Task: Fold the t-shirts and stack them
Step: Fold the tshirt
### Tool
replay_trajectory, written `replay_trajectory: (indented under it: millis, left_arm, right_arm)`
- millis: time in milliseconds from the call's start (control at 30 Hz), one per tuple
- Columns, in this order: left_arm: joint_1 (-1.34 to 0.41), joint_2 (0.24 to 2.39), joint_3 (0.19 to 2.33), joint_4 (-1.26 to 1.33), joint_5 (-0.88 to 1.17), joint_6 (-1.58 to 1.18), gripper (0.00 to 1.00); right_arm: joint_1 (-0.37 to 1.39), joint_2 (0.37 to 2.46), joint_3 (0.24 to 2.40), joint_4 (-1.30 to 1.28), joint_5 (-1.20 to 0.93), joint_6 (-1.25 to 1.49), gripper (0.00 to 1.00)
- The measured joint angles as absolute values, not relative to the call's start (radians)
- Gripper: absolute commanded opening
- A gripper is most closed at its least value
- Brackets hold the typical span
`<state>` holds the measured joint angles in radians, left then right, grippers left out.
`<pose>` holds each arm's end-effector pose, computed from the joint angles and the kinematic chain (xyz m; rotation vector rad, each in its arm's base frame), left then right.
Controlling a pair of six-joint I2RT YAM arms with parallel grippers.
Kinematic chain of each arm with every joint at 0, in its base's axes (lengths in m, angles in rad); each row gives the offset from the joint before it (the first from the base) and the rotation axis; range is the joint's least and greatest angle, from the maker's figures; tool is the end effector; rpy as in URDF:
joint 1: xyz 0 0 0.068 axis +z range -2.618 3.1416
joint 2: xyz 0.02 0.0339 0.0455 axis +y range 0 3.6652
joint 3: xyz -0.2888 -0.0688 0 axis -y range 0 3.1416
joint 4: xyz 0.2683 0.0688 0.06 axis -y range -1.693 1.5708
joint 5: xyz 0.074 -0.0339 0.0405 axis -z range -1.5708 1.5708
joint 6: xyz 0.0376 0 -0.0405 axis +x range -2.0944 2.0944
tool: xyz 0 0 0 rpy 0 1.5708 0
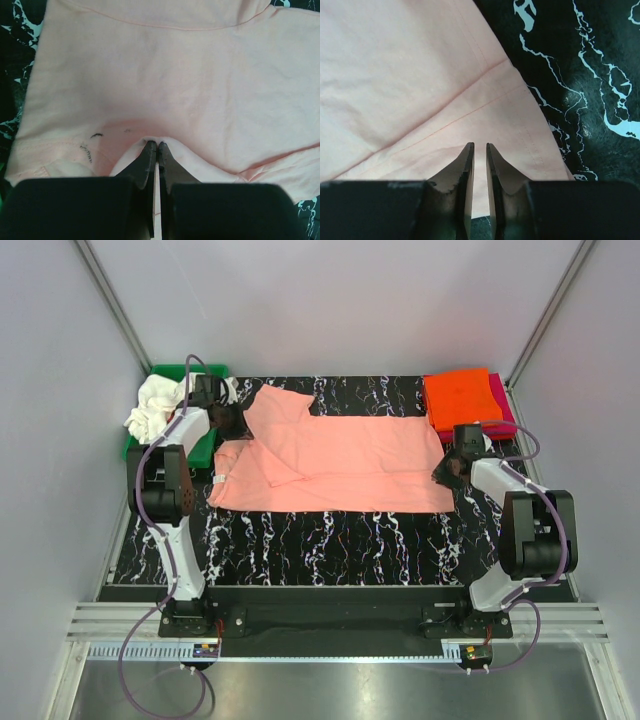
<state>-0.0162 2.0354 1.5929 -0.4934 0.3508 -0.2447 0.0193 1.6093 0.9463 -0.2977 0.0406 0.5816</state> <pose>0.4821 -0.0207 0.2230 -0.1406 2.5045 -0.5471 0.3434 0.0051 0.1928 0.7206 2.4366 0.1875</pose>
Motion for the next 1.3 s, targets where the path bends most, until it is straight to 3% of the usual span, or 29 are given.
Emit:
replay_trajectory:
  millis: [200, 267, 400, 467, 533, 567, 600, 833, 1100, 1233, 1300]
  left_arm:
    - [-0.018, 2.07, 1.616, -0.494, 0.37, -0.239, 0.0]
    - [-0.018, 2.078, 1.626, -0.495, 0.37, -0.236, 0.09]
    - [-0.018, 2.09, 1.646, -0.501, 0.358, -0.232, 0.11]
    - [-0.019, 2.093, 1.66, -0.515, 0.337, -0.233, 0.2]
    - [-0.019, 2.092, 1.672, -0.533, 0.3, -0.237, 0.36]
    - [-0.019, 2.09, 1.676, -0.537, 0.276, -0.242, 0.49]
    - [-0.019, 2.085, 1.676, -0.543, 0.25, -0.246, 0.51]
    - [-0.027, 1.975, 1.69, -0.641, 0.19, -0.259, 0.51]
    - [-0.125, 1.636, 1.533, -0.653, 0.291, -0.262, 0.53]
    - [-0.177, 1.511, 1.409, -0.652, 0.32, -0.262, 0.53]
    - [-0.181, 1.477, 1.347, -0.646, 0.327, -0.263, 0.53]
  right_arm:
    - [0.019, 1.617, 0.921, -0.297, 0.04, 0.61, 0.21]
    - [0.019, 1.625, 0.914, -0.297, 0.043, 0.626, 0.25]
    - [0.019, 1.628, 0.91, -0.333, 0.062, 0.648, 0.32]
    - [0.019, 1.62, 0.913, -0.373, 0.086, 0.671, 0.39]
    - [0.019, 1.598, 0.915, -0.419, 0.107, 0.703, 0.45]
    - [0.018, 1.581, 0.915, -0.44, 0.115, 0.722, 0.48]
    - [0.017, 1.563, 0.915, -0.456, 0.119, 0.738, 0.49]
    - [0.015, 1.446, 0.87, -0.503, 0.185, 0.844, 0.53]
    - [0.013, 1.472, 0.833, -0.521, 0.207, 0.925, 0.53]
    - [0.013, 1.525, 0.82, -0.514, 0.225, 0.948, 0.46]
    - [0.013, 1.541, 0.821, -0.511, 0.23, 0.949, 0.34]
